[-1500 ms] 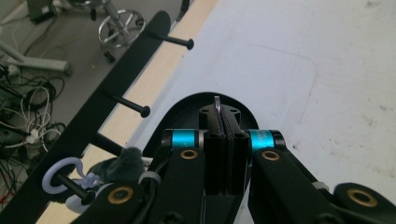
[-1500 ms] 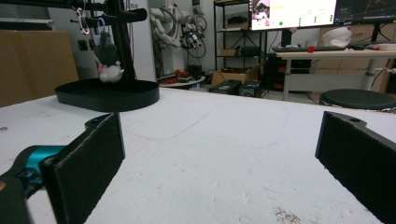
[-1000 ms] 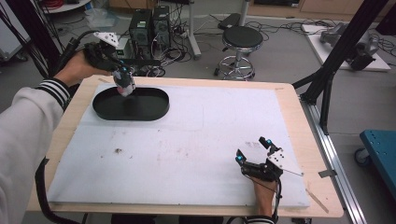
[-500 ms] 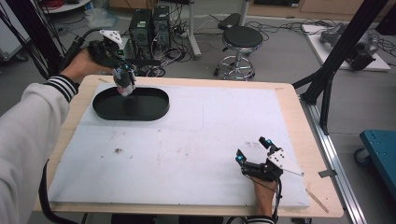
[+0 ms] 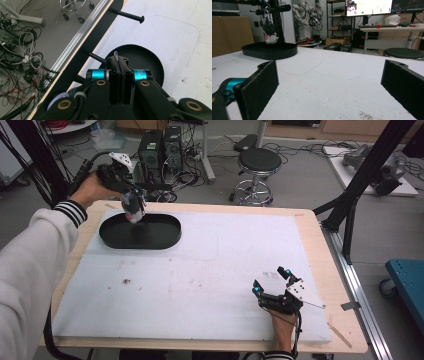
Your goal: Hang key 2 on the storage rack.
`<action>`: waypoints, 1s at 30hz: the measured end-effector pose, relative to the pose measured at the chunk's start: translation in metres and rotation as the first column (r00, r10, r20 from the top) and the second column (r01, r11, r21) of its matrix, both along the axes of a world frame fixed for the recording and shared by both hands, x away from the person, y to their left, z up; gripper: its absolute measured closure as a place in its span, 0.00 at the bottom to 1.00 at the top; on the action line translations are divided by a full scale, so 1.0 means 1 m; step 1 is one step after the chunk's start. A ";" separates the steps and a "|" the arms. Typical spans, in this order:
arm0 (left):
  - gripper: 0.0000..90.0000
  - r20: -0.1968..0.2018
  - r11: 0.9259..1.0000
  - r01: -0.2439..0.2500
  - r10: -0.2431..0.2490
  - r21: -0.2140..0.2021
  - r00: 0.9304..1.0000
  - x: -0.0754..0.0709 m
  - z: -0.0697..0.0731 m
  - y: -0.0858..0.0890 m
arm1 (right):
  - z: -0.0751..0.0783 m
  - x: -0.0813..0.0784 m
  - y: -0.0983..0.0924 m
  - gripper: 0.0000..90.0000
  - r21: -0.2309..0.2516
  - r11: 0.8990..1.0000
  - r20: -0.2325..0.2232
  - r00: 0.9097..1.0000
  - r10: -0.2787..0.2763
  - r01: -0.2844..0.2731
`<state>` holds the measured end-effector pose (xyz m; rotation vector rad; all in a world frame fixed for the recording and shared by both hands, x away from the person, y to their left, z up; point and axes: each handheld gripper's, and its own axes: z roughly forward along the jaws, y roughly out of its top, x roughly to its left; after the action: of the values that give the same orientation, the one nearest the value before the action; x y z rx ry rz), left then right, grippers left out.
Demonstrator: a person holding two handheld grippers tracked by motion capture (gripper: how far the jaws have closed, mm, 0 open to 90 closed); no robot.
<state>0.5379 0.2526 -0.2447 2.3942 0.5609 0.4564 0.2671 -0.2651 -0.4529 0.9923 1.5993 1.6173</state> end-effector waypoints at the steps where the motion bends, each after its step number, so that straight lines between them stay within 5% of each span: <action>1: 0.98 -0.001 1.000 -0.001 0.001 -0.001 1.000 0.000 0.000 0.001 | 0.000 0.000 0.000 0.01 -0.001 1.000 0.004 1.000 -0.001 0.001; 30: 0.98 0.050 0.996 -0.091 0.091 -0.001 0.995 0.013 -0.007 -0.003 | 0.000 0.000 -0.001 0.01 0.008 1.000 -0.002 1.000 0.000 0.000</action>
<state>0.5511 0.2493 -0.2519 2.3588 0.6488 0.5550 0.2674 -0.2659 -0.4530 0.9990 1.5950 1.6243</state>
